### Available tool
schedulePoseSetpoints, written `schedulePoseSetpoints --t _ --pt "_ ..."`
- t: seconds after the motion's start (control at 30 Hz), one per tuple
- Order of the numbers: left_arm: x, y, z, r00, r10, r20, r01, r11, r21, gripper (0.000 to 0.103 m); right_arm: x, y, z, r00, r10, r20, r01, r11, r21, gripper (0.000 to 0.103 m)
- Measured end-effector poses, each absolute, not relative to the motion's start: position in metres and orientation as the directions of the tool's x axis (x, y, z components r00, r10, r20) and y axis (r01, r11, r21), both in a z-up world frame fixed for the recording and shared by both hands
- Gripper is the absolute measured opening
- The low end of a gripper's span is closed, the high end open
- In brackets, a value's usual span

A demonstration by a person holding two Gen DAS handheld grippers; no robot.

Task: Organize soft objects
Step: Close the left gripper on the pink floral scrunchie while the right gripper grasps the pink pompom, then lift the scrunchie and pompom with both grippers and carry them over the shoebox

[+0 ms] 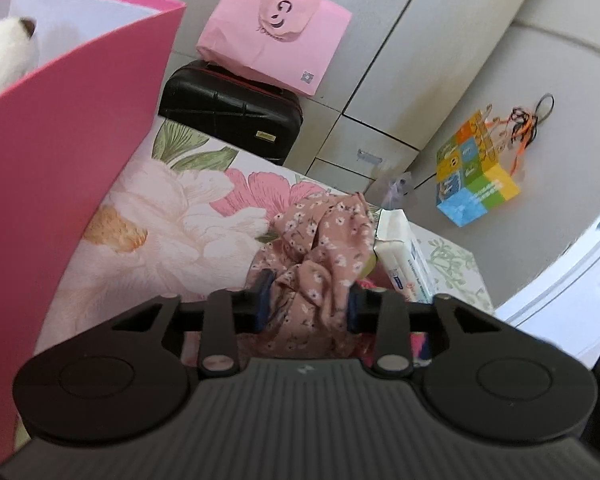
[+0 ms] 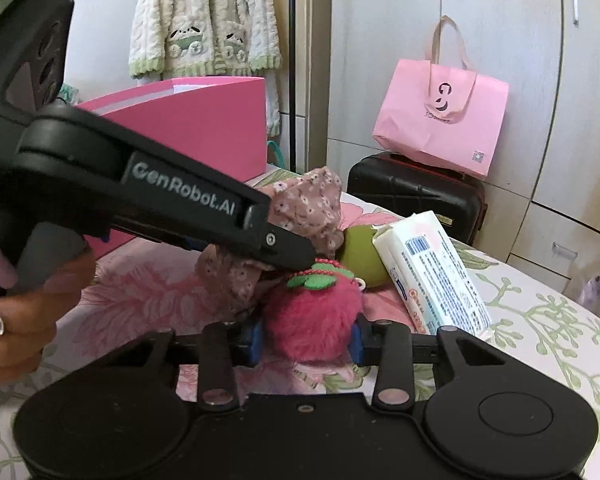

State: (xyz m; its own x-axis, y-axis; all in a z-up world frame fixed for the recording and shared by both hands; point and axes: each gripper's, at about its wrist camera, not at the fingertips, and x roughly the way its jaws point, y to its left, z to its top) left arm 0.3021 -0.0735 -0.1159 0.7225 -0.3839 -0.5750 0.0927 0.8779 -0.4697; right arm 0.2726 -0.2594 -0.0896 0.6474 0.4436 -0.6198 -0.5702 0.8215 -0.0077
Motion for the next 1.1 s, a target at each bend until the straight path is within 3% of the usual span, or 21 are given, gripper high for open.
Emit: schedulePoseSetpoints --t 0.1,0.3,1.1 --pt "0.296 -0.073 -0.115 0.727 -0.387 -0.567 0.099 0.876 -0.472 0.020 0.264 -0.261 -0.089 0.661 0.422 -0.621 -0.535 0.845 0.004 0.043" --pt "0.274 -0.073 -0.108 0.754 -0.362 -0.548 0.127 0.899 -0.420 0.017 0.239 -0.266 -0.088 0.696 0.371 -0.615 -0.453 0.891 0.025 0.044" --pt "0.173 -0.027 -0.091 0.752 -0.460 -0.472 0.279 0.871 -0.403 0.017 0.154 -0.270 -0.076 0.734 0.371 -0.569 -0.354 0.924 0.147 0.044"
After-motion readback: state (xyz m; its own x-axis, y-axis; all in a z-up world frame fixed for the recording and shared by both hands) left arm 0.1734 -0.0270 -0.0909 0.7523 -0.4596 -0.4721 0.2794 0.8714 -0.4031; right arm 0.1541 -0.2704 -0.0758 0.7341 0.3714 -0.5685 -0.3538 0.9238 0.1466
